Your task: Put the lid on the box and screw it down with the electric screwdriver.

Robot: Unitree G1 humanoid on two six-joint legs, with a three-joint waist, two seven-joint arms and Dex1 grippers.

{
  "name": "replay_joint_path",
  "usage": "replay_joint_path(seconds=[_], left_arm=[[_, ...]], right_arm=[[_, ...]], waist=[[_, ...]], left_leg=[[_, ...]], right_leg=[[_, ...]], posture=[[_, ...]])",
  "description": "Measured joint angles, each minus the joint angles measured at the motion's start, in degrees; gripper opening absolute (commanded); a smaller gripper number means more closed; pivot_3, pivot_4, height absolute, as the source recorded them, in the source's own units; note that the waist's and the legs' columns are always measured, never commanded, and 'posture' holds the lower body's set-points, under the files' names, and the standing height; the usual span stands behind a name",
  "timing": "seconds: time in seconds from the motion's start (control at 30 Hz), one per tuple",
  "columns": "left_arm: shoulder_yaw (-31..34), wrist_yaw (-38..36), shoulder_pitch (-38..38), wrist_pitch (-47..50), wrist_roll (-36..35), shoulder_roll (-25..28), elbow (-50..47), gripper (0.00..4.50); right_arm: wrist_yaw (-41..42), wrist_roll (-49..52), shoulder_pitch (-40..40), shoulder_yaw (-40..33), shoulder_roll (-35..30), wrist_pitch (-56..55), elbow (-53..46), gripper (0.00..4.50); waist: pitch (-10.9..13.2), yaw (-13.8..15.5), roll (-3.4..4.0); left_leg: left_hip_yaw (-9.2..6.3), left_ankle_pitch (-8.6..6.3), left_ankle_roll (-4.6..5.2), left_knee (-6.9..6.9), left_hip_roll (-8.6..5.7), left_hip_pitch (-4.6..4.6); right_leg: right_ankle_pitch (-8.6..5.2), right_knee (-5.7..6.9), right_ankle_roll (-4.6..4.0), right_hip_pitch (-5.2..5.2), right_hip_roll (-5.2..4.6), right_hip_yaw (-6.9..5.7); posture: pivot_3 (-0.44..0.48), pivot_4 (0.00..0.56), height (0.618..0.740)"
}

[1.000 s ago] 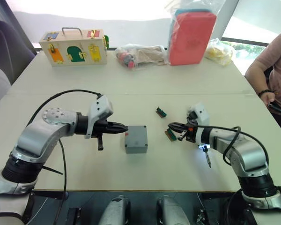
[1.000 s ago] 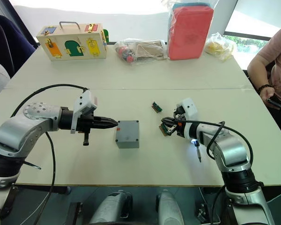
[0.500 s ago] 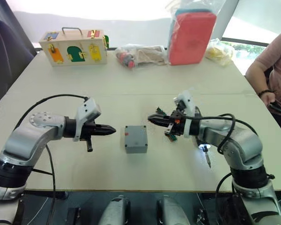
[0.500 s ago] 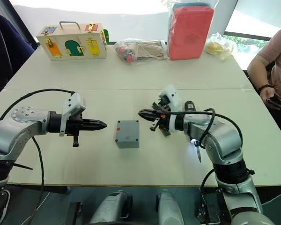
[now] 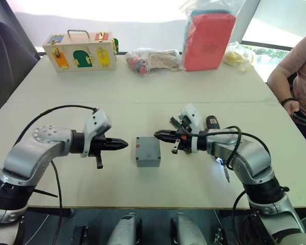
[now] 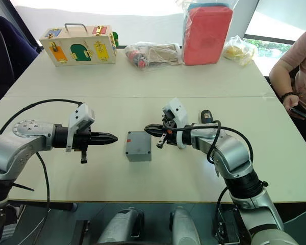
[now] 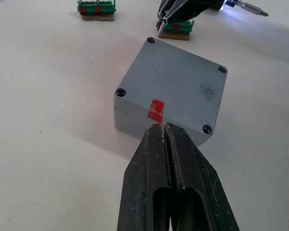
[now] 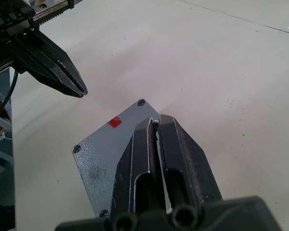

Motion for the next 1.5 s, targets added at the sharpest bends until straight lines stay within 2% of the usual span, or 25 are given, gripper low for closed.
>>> replay_joint_path(seconds=[0.77, 1.5], left_arm=[[-0.02, 1.13, 0.00, -0.06, -0.59, -0.08, -0.24, 0.00], [-0.12, 1.39, 0.00, -1.19, -0.30, -0.34, -0.16, 0.00]], right_arm=[[0.27, -3.41, 0.85, 0.97, 0.44, -4.13, 2.89, 0.07], [0.40, -3.19, 1.10, 0.35, 0.34, -3.28, 3.98, 0.07]], waist=[[0.00, -0.06, 0.00], [0.00, -0.03, 0.00]], left_leg=[[0.00, 0.01, -0.01, 0.00, 0.00, 0.00], [0.00, 0.01, -0.02, 0.00, 0.00, 0.00]], right_leg=[[0.00, 0.00, 0.00, 0.00, 0.00, 0.00], [0.00, 0.00, 0.00, 0.00, 0.00, 0.00]], posture=[[0.000, 0.150, 0.738], [0.000, 0.150, 0.738]])
